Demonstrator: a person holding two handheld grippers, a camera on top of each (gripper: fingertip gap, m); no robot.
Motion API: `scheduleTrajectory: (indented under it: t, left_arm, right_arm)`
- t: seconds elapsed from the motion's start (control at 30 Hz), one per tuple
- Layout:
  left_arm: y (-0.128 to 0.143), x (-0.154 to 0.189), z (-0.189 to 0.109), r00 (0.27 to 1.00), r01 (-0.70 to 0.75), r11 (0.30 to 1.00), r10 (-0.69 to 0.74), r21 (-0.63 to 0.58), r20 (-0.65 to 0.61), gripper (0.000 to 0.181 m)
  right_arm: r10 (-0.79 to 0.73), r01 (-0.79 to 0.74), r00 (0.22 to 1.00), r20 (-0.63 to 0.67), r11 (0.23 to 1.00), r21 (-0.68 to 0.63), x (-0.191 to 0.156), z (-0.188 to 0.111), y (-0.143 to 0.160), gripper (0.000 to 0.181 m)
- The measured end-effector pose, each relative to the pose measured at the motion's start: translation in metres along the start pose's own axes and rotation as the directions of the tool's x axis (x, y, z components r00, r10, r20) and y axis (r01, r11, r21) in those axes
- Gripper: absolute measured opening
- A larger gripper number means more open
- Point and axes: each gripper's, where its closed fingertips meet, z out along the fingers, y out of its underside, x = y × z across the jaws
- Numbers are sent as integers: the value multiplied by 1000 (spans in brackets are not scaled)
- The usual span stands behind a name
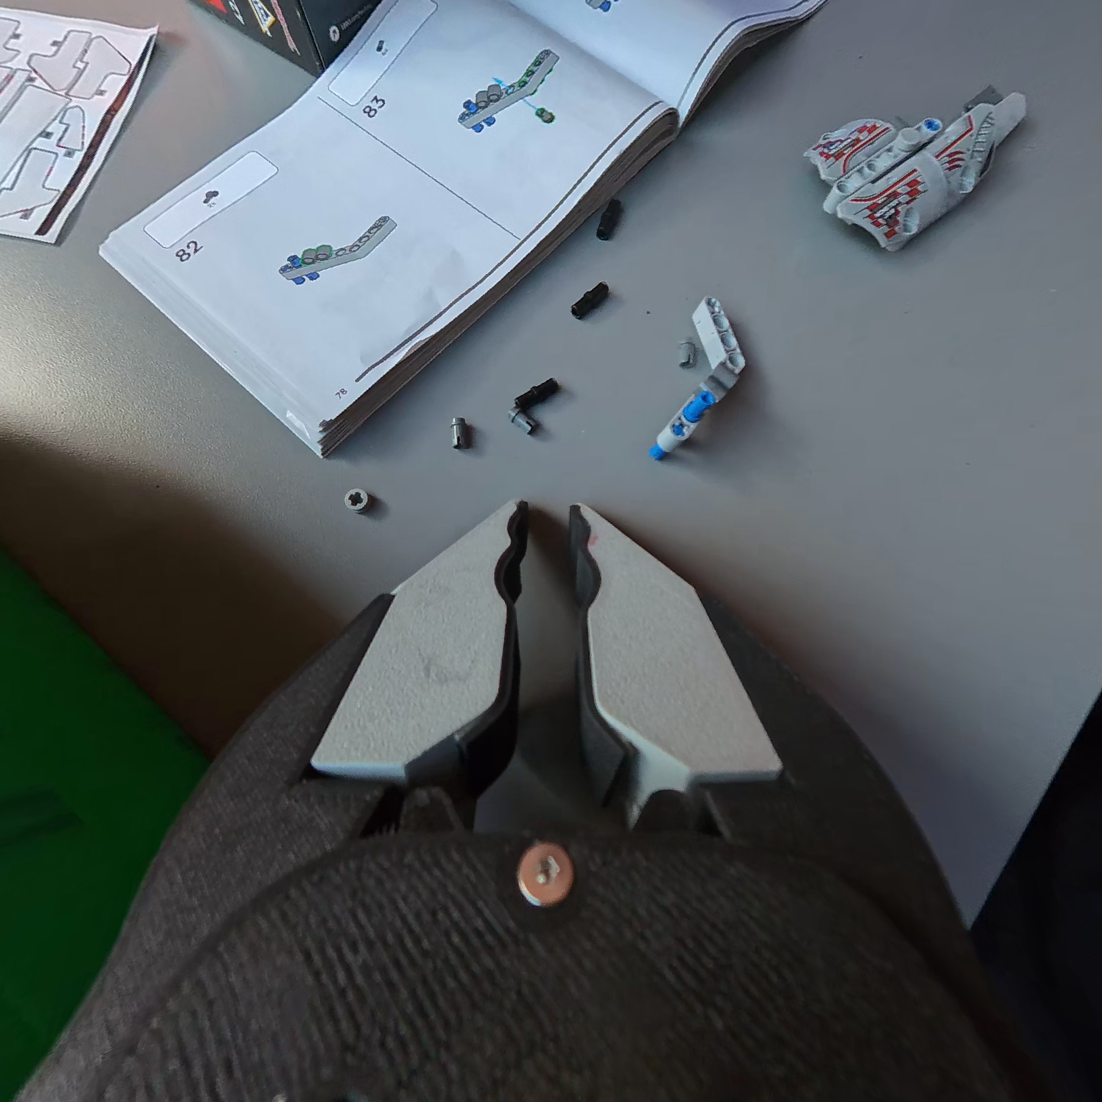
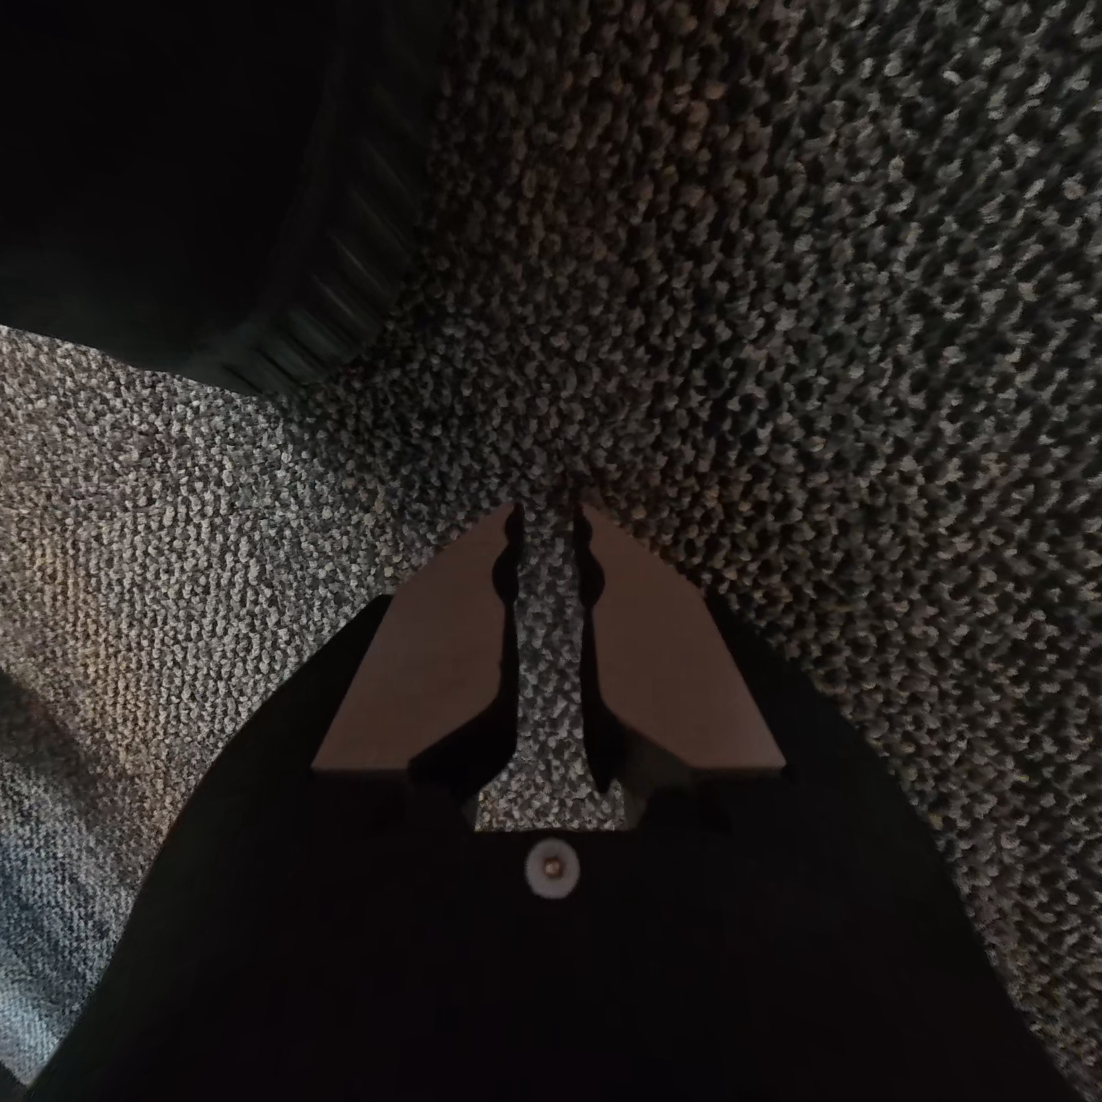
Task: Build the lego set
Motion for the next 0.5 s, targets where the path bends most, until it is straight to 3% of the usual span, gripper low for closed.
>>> scheduleTrajectory:
  t: [0.5]
  left_arm:
    - [0, 0, 0, 1000, 4, 1000, -4, 0, -4, 11]
  right_arm:
    - [52, -54, 998, 48, 998, 45, 5, -10, 0, 8]
